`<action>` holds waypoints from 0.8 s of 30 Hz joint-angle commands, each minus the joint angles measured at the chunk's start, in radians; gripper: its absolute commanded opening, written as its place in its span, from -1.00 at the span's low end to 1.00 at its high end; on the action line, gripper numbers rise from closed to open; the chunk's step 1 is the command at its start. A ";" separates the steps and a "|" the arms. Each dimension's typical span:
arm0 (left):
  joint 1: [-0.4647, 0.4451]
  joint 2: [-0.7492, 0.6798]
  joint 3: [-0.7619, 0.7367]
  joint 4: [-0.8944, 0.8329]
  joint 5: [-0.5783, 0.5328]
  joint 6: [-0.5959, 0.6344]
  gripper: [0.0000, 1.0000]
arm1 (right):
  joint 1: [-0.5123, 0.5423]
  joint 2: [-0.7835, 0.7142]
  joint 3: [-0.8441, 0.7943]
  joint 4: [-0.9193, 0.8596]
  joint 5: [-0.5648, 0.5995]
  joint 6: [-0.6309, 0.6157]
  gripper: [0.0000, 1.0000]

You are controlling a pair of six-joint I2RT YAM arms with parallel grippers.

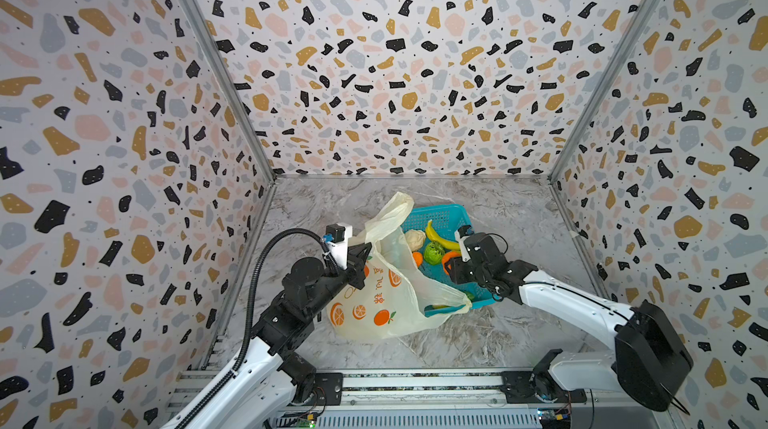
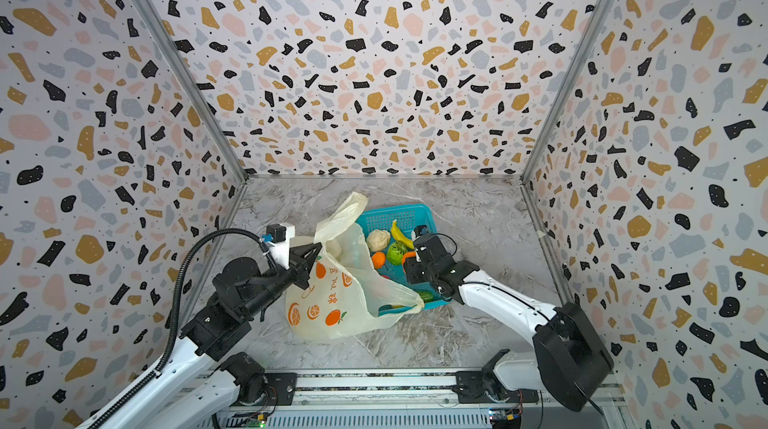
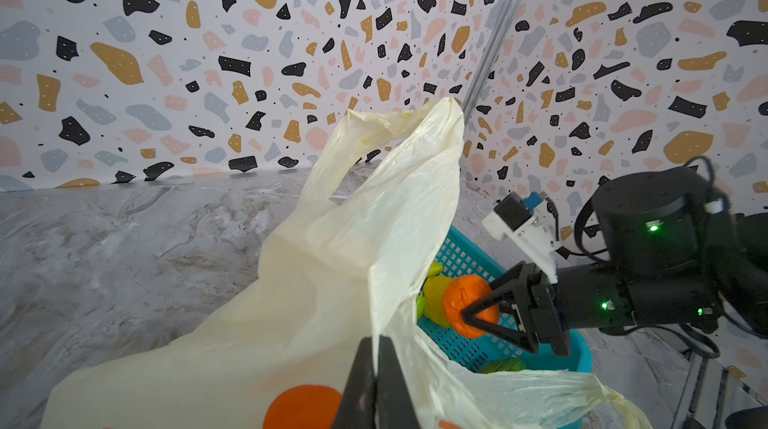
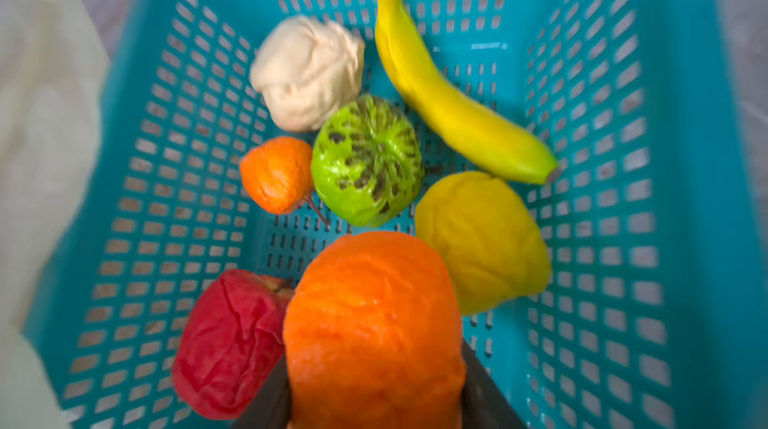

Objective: Place the fruits into the plastic bag
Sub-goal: 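Grasp the large orange in the basket with the right gripper, then carry the orange into the held bag and open the right gripper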

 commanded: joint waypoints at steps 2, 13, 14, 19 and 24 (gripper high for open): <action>0.005 0.007 -0.005 0.018 0.030 0.007 -1.00 | -0.039 -0.090 0.057 -0.001 0.007 -0.069 -0.50; 0.005 0.004 -0.011 0.049 0.051 -0.012 -1.00 | 0.071 -0.136 0.100 0.145 -0.272 -0.098 -0.50; 0.005 0.003 -0.012 0.051 0.055 -0.015 -1.00 | 0.095 -0.119 0.100 0.178 -0.310 -0.088 -0.50; 0.005 -0.010 -0.020 0.065 0.069 -0.025 -1.00 | 0.225 0.015 0.148 0.261 -0.439 -0.093 -0.50; 0.005 -0.031 -0.038 0.079 0.078 -0.047 -1.00 | 0.289 0.177 0.218 0.257 -0.544 -0.119 -0.47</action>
